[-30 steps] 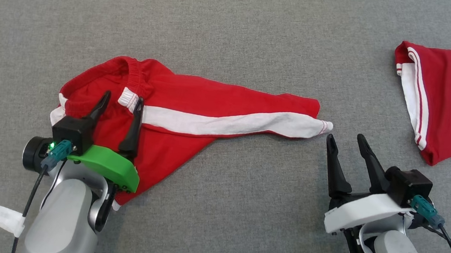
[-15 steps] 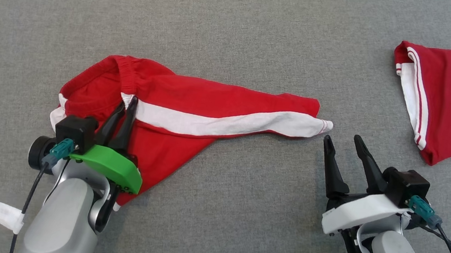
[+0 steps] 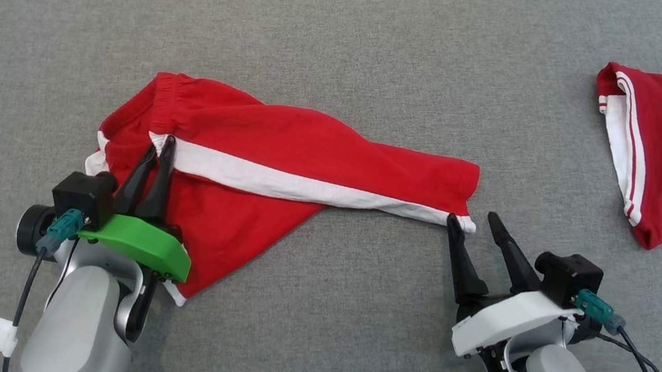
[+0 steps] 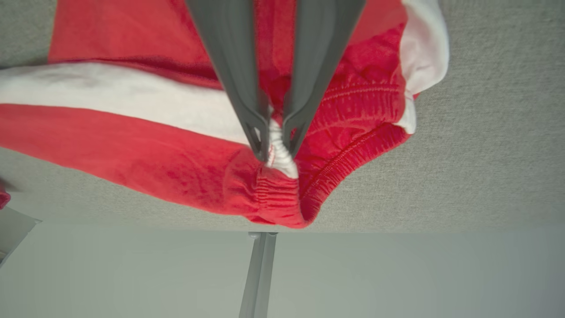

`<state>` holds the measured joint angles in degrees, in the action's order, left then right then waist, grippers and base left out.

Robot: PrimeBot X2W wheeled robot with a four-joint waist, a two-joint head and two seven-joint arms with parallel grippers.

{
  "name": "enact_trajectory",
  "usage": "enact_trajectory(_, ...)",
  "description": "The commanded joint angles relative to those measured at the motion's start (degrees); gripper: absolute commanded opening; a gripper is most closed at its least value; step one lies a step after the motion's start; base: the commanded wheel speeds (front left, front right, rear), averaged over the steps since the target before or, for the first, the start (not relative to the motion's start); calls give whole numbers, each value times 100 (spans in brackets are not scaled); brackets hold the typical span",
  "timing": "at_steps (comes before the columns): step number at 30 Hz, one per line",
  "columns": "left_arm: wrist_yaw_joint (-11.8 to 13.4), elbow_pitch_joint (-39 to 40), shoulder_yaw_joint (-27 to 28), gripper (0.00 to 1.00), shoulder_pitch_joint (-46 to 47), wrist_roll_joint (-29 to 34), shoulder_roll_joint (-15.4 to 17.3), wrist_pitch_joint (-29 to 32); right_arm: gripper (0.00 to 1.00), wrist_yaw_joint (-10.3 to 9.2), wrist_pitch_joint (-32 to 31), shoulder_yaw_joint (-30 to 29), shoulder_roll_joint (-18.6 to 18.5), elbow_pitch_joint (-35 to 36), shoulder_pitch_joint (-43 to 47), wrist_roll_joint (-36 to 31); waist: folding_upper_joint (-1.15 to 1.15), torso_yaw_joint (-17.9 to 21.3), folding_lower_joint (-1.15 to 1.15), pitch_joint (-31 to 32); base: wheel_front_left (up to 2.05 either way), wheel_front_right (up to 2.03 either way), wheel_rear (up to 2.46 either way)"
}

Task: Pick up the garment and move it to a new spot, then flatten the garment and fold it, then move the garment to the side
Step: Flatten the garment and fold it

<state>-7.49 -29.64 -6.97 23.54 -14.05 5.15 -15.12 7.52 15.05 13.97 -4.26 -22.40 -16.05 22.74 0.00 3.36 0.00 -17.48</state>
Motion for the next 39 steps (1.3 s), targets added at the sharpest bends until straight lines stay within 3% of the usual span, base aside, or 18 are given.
enact_trajectory(1, 4, 27, 29, 0, -44, 34, -3, 2, 100, -7, 14, 86, -62, -53, -87, 88, 0, -30, 0, -15, 0, 0, 0)
enact_trajectory(7, 4, 39, 38, 0, -50, 62, -58, 2, 100, -7, 14, 378, -208, -250, -173, 336, 0, -59, 0, -9, 0, 0, 0)
enact_trajectory(11, 3, 35, 50, 0, -49, 72, -70, 2, 82, -7, 14, 595, -285, -410, -219, 422, 0, -55, 0, 6, 0, 0, 0)
enact_trajectory(14, 3, 40, 54, 0, -36, 78, -73, 2, 53, -7, 14, 705, -309, -479, -278, 485, 0, -47, 0, -3, 0, 0, 0)
enact_trajectory(22, 2, -10, 13, 0, -76, 56, -99, 2, 44, -7, 14, 806, -333, -659, -363, 403, 0, -60, 0, 20, 0, 0, 0)
enact_trajectory(24, 3, -24, 2, 0, -68, 42, -101, 2, 22, -7, 14, 831, -334, -738, -411, 368, 0, -72, 0, 27, 0, 0, 0)
enact_trajectory(25, 3, -29, 0, 0, -63, 32, -102, 2, 0, -7, 14, 841, -335, -779, -430, 364, 0, -81, 0, 33, 0, 0, 0)
enact_trajectory(34, 3, 156, -45, 0, -137, -66, -48, 2, 0, -7, 15, 591, -286, -261, -386, 500, 0, -102, 0, 493, 0, 0, 0)
enact_trajectory(39, 3, 393, -456, 0, 343, -249, 347, 2, 0, -7, 15, 348, -394, 503, -708, 893, 0, -112, 0, 1135, 0, 0, 0)
